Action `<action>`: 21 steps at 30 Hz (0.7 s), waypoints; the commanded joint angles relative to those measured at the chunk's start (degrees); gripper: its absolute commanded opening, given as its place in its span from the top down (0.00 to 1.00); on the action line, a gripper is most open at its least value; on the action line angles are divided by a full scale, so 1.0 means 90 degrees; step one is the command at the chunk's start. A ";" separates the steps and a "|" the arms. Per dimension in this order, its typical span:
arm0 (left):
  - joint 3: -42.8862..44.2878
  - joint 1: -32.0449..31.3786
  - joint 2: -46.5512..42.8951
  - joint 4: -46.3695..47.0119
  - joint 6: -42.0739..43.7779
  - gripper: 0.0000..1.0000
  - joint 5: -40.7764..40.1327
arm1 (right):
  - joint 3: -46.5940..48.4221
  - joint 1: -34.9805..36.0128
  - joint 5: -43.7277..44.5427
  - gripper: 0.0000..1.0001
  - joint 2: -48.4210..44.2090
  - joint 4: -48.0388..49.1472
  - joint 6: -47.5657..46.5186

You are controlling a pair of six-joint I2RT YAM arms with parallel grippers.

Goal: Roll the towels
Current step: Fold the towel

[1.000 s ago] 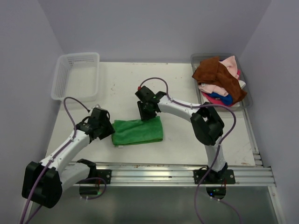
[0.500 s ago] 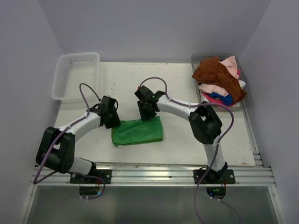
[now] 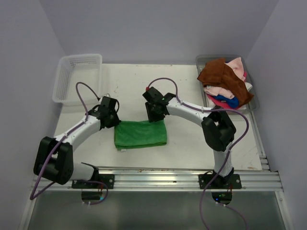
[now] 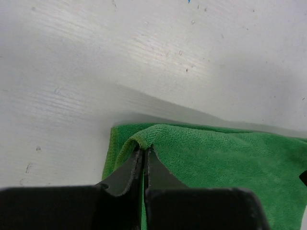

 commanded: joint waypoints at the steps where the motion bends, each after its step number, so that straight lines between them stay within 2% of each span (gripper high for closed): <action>1: -0.0128 0.0124 -0.0309 0.0049 -0.0182 1.00 -0.0412 | 0.0167 -0.0026 0.0165 0.66 0.0069 0.0075 -0.0147; 4: -0.0109 0.0203 -0.0095 0.0088 -0.0114 1.00 -0.0364 | 0.0294 -0.0084 0.0253 0.66 0.0274 0.0065 -0.0196; 5: -0.0031 0.0212 0.0003 0.0108 -0.0017 0.95 -0.0315 | 0.0304 -0.0094 0.0263 0.66 0.0323 0.0055 -0.0196; 7: 0.0086 0.0222 0.0276 -0.0019 0.0023 0.74 -0.0237 | 0.0343 -0.0182 0.0263 0.66 0.0440 0.0036 -0.0176; 8: 0.0154 0.0232 0.0326 -0.0048 0.0062 0.53 -0.0207 | 0.0334 -0.0192 0.0283 0.66 0.0460 0.0055 -0.0176; 10: 0.0165 0.0222 0.0287 -0.0107 0.0072 0.37 -0.0197 | 0.0275 -0.0260 0.0322 0.66 0.0480 0.0065 -0.0186; 12: 0.0155 0.0222 0.0044 -0.0204 0.0063 0.33 -0.0285 | 0.0265 -0.0299 0.0293 0.66 0.0451 0.0065 -0.0244; 16: 0.0213 0.0135 -0.0406 -0.0691 0.0005 0.32 -0.0646 | 0.0343 -0.0299 0.0166 0.66 0.0266 -0.0111 -0.0459; 18: 0.0272 0.0047 -0.0591 -0.1042 -0.0074 0.35 -0.0841 | 0.0266 -0.0289 0.0127 0.67 0.0100 -0.0062 -0.0508; 21: 0.0136 -0.0643 -0.0923 -0.1103 -0.0386 0.44 -0.0901 | 0.0177 -0.0299 0.0155 0.67 0.0128 0.0006 -0.0557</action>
